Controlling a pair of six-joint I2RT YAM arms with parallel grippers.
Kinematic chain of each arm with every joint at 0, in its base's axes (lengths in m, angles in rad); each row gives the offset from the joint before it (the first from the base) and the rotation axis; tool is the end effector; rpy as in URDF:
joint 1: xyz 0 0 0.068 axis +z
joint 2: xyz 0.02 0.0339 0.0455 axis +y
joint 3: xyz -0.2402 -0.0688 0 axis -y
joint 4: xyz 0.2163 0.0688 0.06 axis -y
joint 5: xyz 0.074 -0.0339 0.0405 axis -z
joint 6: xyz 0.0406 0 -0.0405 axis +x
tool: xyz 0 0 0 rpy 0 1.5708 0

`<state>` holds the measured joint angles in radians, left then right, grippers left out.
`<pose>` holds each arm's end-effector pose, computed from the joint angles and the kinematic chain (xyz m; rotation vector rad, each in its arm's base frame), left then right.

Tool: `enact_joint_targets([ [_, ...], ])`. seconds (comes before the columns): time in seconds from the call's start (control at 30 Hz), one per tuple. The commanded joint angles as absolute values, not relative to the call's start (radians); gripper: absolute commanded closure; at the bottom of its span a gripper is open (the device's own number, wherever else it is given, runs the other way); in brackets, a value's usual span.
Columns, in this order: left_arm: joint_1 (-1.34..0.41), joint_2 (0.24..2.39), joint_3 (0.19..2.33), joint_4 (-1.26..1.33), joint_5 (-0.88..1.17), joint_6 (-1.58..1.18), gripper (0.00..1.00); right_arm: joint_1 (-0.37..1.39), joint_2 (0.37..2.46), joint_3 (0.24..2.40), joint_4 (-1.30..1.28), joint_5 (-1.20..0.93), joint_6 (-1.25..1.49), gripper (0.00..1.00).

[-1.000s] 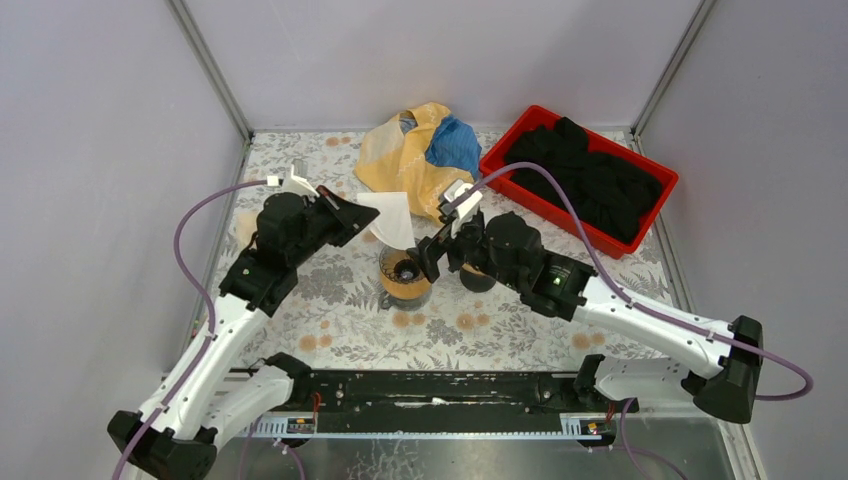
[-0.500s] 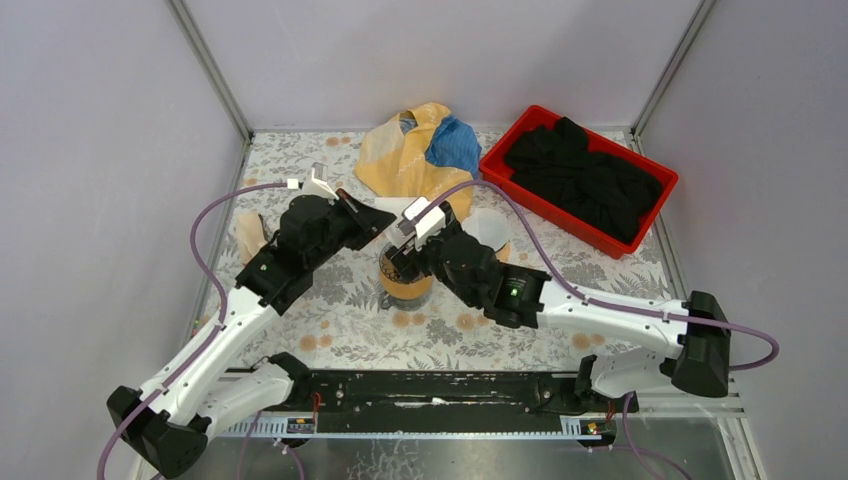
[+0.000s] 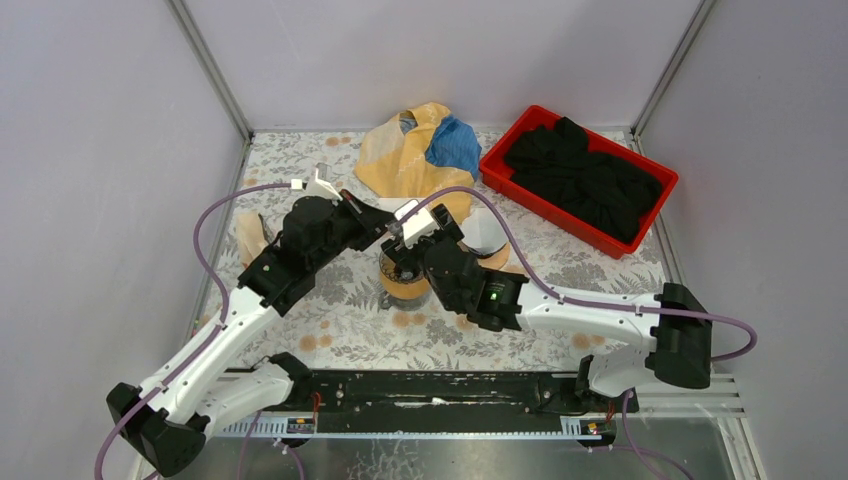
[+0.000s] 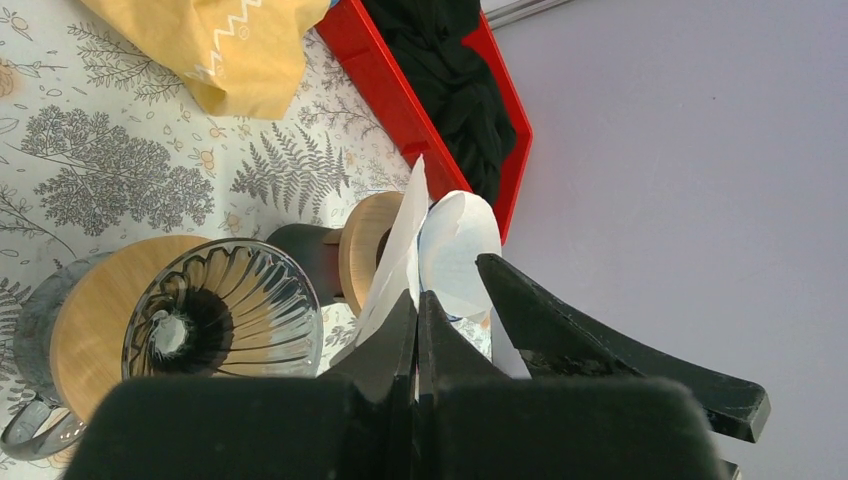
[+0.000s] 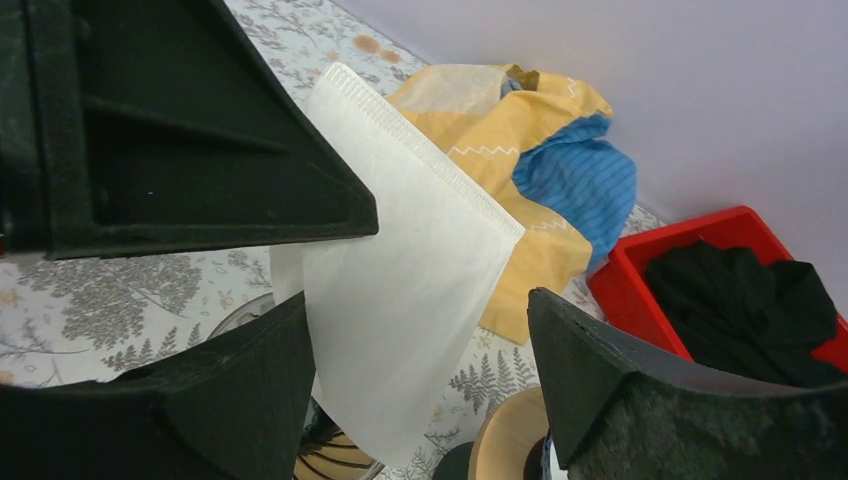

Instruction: Place the coffee filter in the dripper

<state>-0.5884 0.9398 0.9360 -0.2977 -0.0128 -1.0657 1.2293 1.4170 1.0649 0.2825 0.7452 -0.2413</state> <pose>0.1702 -0.1129 0.3326 -0.4897 1.9723 -1.0923 0.1299 0.2834 0.3254 -0.6110 1.5047 0.1497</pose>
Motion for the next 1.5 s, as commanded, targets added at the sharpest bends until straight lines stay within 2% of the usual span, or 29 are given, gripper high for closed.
enact_joint_targets([
  [0.0,-0.598,0.943,0.924,-0.233,-0.045,-1.078,1.0,1.244,1.436,1.104,0.383,0.859,-0.287,0.21],
  [0.43,-0.601,0.938,0.922,-0.233,-0.045,-1.078,1.0,1.25,1.454,1.073,0.46,0.943,-0.346,0.34],
  [0.57,-0.601,0.936,0.926,-0.234,-0.041,-1.073,1.0,1.25,1.446,1.081,0.428,0.911,-0.328,0.48],
  [0.6,-0.602,0.934,0.928,-0.235,-0.039,-1.07,0.98,1.25,1.442,1.084,0.418,0.898,-0.321,0.54],
  [0.77,-0.601,0.928,0.938,-0.24,-0.035,-1.056,0.92,1.25,1.441,1.113,0.342,0.859,-0.295,0.7],
  [0.93,-0.601,0.92,0.96,-0.258,-0.038,-1.032,0.8,1.25,1.441,1.148,0.255,0.815,-0.253,0.94],
  [1.03,-0.602,0.913,0.978,-0.273,-0.041,-1.012,0.69,1.25,1.443,1.171,0.202,0.798,-0.228,1.0],
  [1.23,-0.601,0.89,1.019,-0.313,-0.055,-0.962,0.47,1.25,1.445,1.235,0.091,0.76,-0.168,1.0],
  [1.37,-0.601,0.868,1.049,-0.338,-0.057,-0.927,0.26,1.25,1.461,1.288,-0.003,0.74,-0.132,1.0],
  [1.47,-0.601,0.84,1.071,-0.375,-0.084,-0.9,0.18,1.249,1.476,1.321,-0.064,0.722,-0.105,1.0],
])
